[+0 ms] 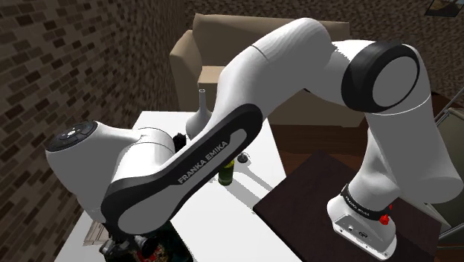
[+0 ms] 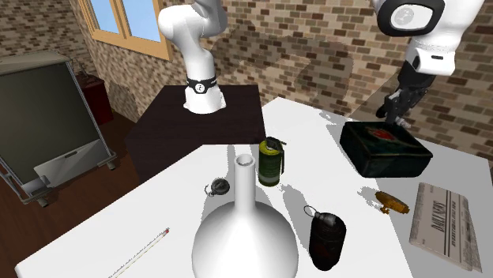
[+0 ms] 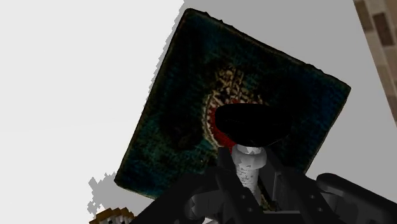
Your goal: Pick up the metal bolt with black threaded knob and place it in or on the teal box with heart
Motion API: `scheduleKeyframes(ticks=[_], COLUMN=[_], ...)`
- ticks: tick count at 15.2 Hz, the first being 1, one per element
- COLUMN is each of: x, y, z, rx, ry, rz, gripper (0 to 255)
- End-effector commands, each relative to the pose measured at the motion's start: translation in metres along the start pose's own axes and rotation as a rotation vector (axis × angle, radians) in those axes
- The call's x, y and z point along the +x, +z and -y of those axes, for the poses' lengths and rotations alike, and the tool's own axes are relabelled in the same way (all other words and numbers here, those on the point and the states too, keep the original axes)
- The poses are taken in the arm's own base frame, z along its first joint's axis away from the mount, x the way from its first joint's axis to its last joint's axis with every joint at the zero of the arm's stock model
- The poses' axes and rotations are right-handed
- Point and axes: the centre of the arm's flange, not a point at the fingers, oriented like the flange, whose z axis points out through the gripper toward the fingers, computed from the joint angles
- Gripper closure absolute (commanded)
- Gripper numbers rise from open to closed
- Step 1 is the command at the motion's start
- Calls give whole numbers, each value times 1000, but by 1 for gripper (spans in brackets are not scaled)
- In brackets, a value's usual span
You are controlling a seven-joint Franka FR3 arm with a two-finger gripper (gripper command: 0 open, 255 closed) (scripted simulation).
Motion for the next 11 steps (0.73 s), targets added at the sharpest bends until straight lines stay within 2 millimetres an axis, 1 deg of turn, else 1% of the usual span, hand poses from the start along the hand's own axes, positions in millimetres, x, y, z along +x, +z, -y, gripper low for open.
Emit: scheduleKeyframes(ticks=[1,6,11], x=[1,3,3], y=[11,36,36], z=[0,-1,-1], rx=[0,0,0], ry=[0,0,0], rz=[0,0,0], gripper=[255,255,255])
